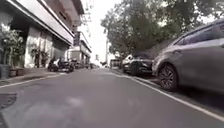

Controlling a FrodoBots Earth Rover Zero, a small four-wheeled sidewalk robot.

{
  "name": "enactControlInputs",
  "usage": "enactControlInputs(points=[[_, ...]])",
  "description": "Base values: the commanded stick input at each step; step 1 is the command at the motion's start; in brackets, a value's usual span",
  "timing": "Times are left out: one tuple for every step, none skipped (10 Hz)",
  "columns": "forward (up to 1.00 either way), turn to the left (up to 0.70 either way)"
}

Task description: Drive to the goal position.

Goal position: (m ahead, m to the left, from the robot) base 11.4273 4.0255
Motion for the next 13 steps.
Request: enactControlInputs(points=[[0.70, 0.00], [0.70, 0.00], [0.70, 0.00], [0.70, 0.00], [0.70, 0.00], [0.70, 0.00], [0.70, 0.00], [0.70, 0.00], [0.70, 0.00], [0.70, 0.00], [0.70, 0.00], [0.70, 0.00], [0.70, 0.00]])
